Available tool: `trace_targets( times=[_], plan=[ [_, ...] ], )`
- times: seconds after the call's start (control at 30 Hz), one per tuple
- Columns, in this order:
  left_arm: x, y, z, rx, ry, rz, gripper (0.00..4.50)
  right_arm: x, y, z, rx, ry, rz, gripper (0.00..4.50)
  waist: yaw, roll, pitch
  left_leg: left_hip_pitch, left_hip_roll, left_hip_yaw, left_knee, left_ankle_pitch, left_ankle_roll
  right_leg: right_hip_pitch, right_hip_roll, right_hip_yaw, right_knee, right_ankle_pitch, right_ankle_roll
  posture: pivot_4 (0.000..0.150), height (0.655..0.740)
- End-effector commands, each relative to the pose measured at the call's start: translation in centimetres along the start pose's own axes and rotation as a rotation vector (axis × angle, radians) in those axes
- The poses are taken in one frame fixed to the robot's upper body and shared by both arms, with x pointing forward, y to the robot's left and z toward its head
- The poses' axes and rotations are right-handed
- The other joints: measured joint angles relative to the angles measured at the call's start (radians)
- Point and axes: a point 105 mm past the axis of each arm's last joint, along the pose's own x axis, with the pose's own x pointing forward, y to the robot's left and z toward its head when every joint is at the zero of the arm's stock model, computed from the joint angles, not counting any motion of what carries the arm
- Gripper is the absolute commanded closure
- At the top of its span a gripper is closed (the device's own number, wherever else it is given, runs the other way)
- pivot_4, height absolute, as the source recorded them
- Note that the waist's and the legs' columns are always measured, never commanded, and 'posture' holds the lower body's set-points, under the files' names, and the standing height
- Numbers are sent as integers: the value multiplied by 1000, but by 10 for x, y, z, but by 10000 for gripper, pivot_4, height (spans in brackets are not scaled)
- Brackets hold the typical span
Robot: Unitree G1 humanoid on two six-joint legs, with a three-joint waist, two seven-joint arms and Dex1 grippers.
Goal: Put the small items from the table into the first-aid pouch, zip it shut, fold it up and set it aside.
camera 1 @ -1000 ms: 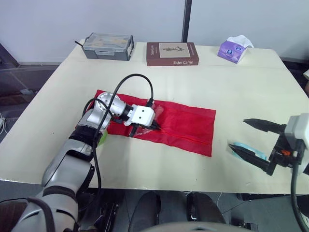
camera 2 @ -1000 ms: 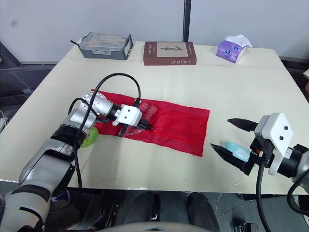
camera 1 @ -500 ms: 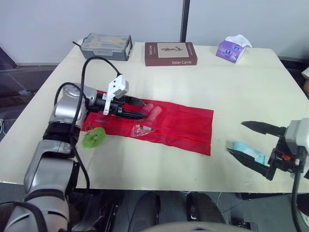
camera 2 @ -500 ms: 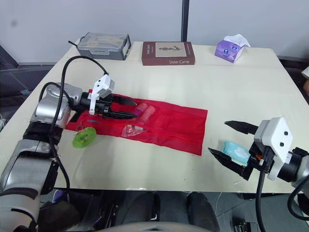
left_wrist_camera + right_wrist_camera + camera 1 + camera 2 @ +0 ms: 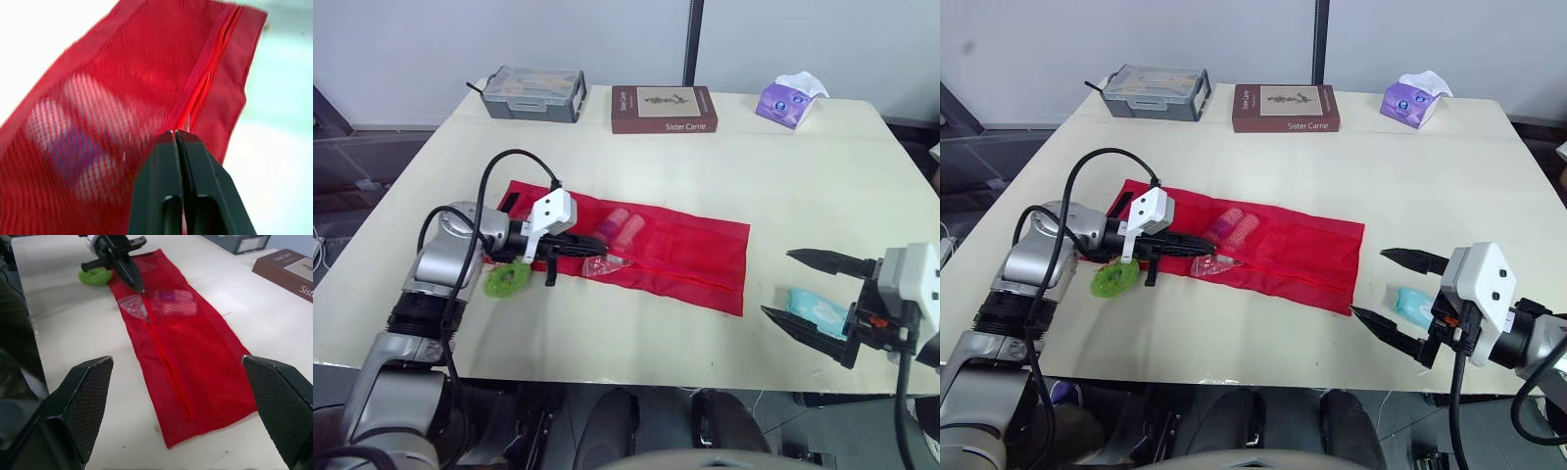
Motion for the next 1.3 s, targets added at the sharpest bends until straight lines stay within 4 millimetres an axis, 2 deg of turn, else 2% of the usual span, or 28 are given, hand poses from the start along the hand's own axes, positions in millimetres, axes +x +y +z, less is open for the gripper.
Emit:
trace_targets(
  times=[0.03,0.1,0.2,0.47,0.63,0.9,1.07,1.1,1.13,1.17,1.3],
  plan=[
    [5,-4,17,113,19,-43,39444,2,6,6,-34,-18,13,0,0,0,0,0,0,0,0,0,0,0,0,0,0,0,0,1500,7400],
    [7,-2,17,156,41,-40,33103,2,8,5,-32,-16,15,0,-1,0,0,0,0,1,0,0,0,0,0,0,0,0,0,1500,7400],
    [5,5,11,240,104,-32,20923,2,12,5,-25,-16,12,0,0,0,0,0,0,2,0,0,0,0,0,0,0,0,0,1500,7400],
    [13,18,1,408,205,-52,20923,3,15,3,-18,-10,-1,0,3,0,0,0,0,3,0,0,0,0,0,0,0,0,0,1500,7400],
    [9,20,-7,426,237,-91,20923,3,16,3,-17,-8,-4,0,3,0,0,0,0,3,0,0,0,0,1,0,0,0,0,1500,7400],
    [25,43,-5,580,261,65,20923,6,18,3,-23,-11,-6,0,14,0,0,0,0,3,0,0,0,0,0,0,0,2,1,1500,7400],
    [31,53,-4,578,260,143,20923,10,20,3,-28,-13,-4,0,14,0,0,0,0,3,0,0,0,0,0,0,0,2,1,1500,7400],
    [32,55,-4,572,258,154,25797,10,20,3,-29,-15,-4,0,14,0,0,0,0,3,0,0,0,0,0,0,0,2,1,1500,7400],
    [34,56,-4,576,260,163,28240,11,20,3,-30,-17,-2,0,14,0,0,0,0,3,0,0,0,0,0,0,0,2,1,1500,7400],
    [35,58,-4,587,266,170,33470,12,20,3,-31,-20,-1,0,14,0,0,0,0,3,0,0,0,0,0,0,0,2,1,1500,7400],
    [41,59,-1,708,273,199,35013,17,22,4,-35,-30,9,0,13,0,0,0,0,3,0,0,0,0,0,0,0,2,1,1500,7400]
  ],
)
